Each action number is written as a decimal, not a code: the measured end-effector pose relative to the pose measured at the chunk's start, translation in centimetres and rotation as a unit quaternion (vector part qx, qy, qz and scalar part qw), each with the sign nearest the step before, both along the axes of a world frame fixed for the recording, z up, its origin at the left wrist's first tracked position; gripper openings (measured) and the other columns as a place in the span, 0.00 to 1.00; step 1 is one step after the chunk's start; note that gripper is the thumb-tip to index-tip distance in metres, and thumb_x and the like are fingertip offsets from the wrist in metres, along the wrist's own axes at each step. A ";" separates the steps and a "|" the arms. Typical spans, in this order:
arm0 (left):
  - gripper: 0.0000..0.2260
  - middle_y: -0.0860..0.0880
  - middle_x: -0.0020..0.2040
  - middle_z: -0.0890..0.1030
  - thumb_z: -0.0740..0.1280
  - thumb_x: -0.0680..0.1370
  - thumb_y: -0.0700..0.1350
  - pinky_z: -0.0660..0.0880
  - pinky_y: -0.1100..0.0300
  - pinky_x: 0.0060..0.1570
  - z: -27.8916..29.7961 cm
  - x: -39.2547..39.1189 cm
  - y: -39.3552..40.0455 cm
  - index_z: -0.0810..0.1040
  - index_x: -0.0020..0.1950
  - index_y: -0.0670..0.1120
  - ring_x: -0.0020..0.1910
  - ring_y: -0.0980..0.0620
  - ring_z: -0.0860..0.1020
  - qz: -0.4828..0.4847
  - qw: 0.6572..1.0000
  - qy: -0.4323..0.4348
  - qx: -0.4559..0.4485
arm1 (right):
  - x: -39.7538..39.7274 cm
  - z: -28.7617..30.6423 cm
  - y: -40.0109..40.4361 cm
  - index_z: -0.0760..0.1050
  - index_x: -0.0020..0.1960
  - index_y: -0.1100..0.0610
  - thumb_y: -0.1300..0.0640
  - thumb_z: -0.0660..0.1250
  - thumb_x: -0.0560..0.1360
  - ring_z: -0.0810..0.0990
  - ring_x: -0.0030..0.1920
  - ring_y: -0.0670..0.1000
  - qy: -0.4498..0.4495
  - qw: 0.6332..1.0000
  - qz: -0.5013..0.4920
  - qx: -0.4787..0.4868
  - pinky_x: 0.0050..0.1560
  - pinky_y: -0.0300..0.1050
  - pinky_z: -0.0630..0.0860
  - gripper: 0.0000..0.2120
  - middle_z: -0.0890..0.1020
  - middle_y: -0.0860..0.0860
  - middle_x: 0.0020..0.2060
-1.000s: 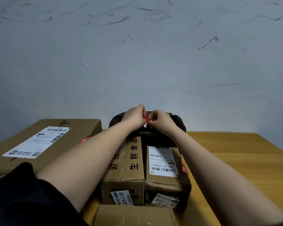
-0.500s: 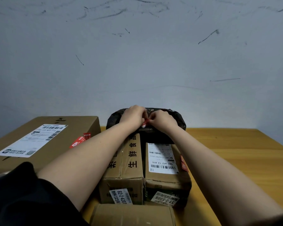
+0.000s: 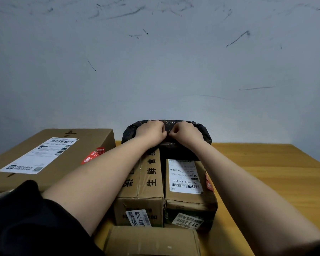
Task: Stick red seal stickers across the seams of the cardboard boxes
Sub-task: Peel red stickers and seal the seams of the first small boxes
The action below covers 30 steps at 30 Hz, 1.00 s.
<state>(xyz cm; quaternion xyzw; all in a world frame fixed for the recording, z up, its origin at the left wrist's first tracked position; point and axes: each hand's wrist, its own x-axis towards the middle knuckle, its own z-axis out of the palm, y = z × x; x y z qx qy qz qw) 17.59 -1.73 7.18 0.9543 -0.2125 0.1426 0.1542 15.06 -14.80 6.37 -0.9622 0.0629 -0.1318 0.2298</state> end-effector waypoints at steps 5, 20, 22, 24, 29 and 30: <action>0.06 0.47 0.53 0.79 0.63 0.76 0.42 0.73 0.55 0.46 1.4 -1.5 0.4 0.76 0.51 0.48 0.53 0.44 0.77 -0.013 1.000 -0.023 0.009 | -1.8 1.2 0.0 0.76 0.45 0.49 0.57 0.65 0.73 0.79 0.51 0.54 -0.066 0.998 0.000 0.003 0.42 0.43 0.68 0.03 0.82 0.50 0.49; 0.07 0.49 0.56 0.79 0.60 0.77 0.42 0.70 0.57 0.45 5.8 -12.1 1.8 0.76 0.50 0.52 0.55 0.46 0.76 -0.032 0.999 -0.020 -0.033 | -12.8 3.9 1.9 0.79 0.47 0.51 0.53 0.63 0.75 0.82 0.45 0.54 -0.087 0.996 0.007 0.016 0.48 0.53 0.80 0.06 0.84 0.52 0.43; 0.09 0.48 0.56 0.79 0.59 0.77 0.41 0.71 0.56 0.47 5.6 -13.3 2.0 0.77 0.52 0.51 0.55 0.46 0.76 -0.040 0.999 -0.015 -0.031 | -14.1 3.5 2.0 0.77 0.45 0.49 0.55 0.63 0.75 0.82 0.44 0.53 -0.088 0.996 0.014 0.028 0.48 0.55 0.80 0.05 0.84 0.50 0.41; 0.09 0.49 0.56 0.79 0.59 0.78 0.42 0.73 0.55 0.48 5.3 -14.5 2.1 0.77 0.53 0.51 0.55 0.46 0.76 -0.046 0.998 -0.009 -0.030 | -15.4 3.3 2.2 0.75 0.42 0.47 0.56 0.63 0.75 0.82 0.44 0.51 -0.088 0.995 0.015 0.034 0.49 0.55 0.80 0.06 0.84 0.49 0.40; 0.08 0.50 0.55 0.79 0.59 0.78 0.44 0.72 0.55 0.46 4.3 -16.8 2.4 0.76 0.53 0.52 0.54 0.48 0.76 -0.055 0.998 -0.009 -0.029 | -18.0 2.7 2.3 0.73 0.37 0.44 0.55 0.64 0.75 0.82 0.44 0.50 -0.100 0.994 0.017 0.047 0.49 0.53 0.79 0.09 0.83 0.48 0.41; 0.08 0.50 0.55 0.79 0.59 0.77 0.44 0.73 0.55 0.47 3.9 -17.2 2.5 0.76 0.52 0.53 0.54 0.48 0.76 -0.058 0.998 -0.005 -0.032 | -18.4 2.4 2.3 0.74 0.39 0.45 0.54 0.64 0.75 0.81 0.44 0.50 -0.098 0.994 0.016 0.048 0.48 0.52 0.79 0.07 0.83 0.48 0.41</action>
